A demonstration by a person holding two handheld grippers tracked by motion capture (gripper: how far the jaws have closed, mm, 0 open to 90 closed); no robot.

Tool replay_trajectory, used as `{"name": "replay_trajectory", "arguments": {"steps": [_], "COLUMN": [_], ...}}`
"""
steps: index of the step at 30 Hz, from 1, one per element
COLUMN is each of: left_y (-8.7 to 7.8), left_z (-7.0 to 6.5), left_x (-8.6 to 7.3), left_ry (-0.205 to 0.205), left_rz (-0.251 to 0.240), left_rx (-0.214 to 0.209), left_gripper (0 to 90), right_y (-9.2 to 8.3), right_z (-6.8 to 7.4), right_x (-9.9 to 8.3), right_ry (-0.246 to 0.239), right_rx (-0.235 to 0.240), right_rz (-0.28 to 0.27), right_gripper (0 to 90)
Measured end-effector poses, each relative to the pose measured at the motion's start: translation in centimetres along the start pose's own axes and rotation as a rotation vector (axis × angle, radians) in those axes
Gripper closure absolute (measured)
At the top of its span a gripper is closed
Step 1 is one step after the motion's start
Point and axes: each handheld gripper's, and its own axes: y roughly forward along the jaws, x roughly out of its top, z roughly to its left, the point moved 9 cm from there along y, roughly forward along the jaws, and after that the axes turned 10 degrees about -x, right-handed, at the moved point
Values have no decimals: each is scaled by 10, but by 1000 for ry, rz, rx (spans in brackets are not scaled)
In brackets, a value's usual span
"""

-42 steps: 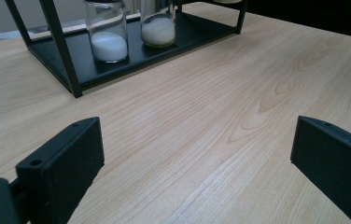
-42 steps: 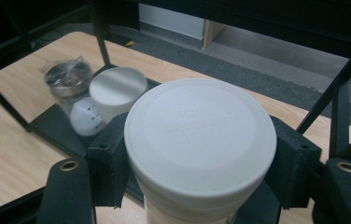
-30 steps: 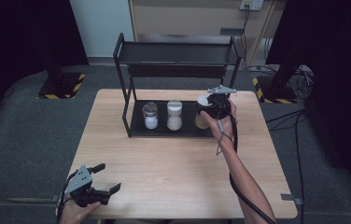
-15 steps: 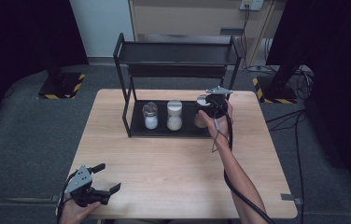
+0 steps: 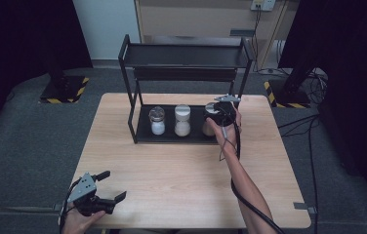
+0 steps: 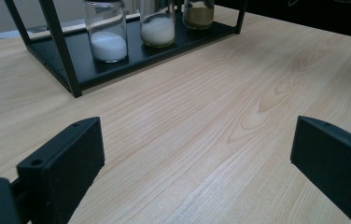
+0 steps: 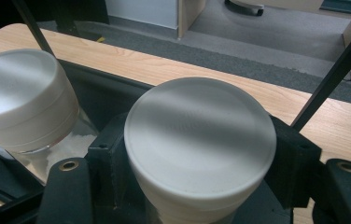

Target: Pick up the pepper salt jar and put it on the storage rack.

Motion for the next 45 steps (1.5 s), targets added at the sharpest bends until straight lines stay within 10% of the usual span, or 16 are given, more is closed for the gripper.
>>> {"name": "replay_trajectory", "arguments": {"steps": [32,45], "left_y": [0,1], "left_z": [-1,-1], "left_x": [0,0], "left_ry": [2,3], "left_rz": [1,2], "left_rx": [-1,0], "left_gripper": [18,18], "right_y": [3,-27], "right_z": [0,-9], "right_x": [-11,17], "right_ry": [10,-3], "right_rx": [8,63], "right_rz": [-5,-117], "right_gripper": [328,117]}}
